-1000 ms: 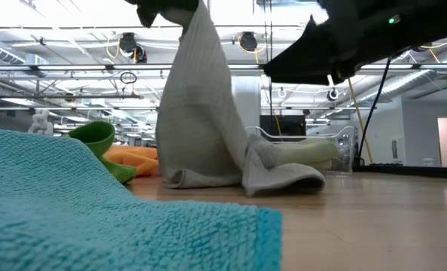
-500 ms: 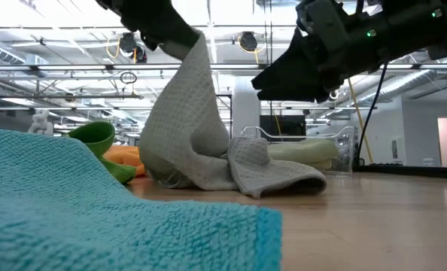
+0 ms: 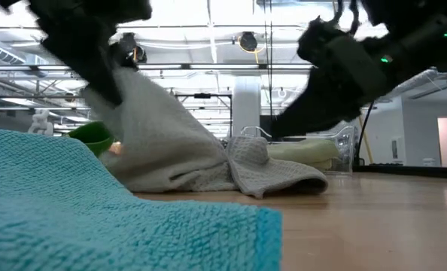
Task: Fold microfiber towels
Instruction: Fold the gray microfiber towel
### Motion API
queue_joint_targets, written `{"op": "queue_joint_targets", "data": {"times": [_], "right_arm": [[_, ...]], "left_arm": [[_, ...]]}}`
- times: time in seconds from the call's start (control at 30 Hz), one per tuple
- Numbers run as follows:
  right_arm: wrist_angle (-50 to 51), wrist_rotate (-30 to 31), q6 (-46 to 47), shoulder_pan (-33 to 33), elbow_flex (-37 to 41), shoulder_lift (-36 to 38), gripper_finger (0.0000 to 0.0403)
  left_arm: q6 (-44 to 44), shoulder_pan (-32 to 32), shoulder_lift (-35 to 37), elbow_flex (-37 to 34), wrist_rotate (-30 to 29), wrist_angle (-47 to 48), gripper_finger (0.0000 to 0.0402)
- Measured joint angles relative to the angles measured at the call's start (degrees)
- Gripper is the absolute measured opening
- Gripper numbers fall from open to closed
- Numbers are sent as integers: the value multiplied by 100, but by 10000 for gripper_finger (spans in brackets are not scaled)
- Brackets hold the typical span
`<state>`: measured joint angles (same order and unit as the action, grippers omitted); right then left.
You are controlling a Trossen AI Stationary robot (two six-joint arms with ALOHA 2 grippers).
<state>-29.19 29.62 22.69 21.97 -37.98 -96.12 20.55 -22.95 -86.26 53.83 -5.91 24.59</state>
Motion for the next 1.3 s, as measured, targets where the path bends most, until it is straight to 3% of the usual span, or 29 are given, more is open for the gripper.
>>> {"op": "queue_joint_targets", "data": {"times": [0.1,0.2,0.47,0.63,0.83,0.97,1.17,1.3], "right_arm": [[53,-4,56,-330,-212,-4,213],[189,-467,57,-757,-582,-2,219],[2000,-1346,-170,-1825,-1578,-2,223],[2282,-1901,78,-1979,-1609,-83,217],[2343,-1941,281,-1708,-1604,-435,205],[2358,-1918,395,-1510,-1602,-605,166],[2730,-1949,512,-1169,-1602,-595,26],[3275,-2290,754,-881,-1604,-573,15]], "left_arm": [[134,-131,-153,-1,-5,-68,7],[237,-210,-283,-1,-65,-97,6],[128,-267,-454,-1,-915,-110,9],[-104,-265,-454,-1,-1156,-212,11],[-362,-241,-454,-1,-1224,-242,8],[-377,-237,-454,-1,-1224,-248,9],[-334,-267,-452,-1,-1227,-259,6],[-613,-292,-452,-1,-1239,-157,9]]}}
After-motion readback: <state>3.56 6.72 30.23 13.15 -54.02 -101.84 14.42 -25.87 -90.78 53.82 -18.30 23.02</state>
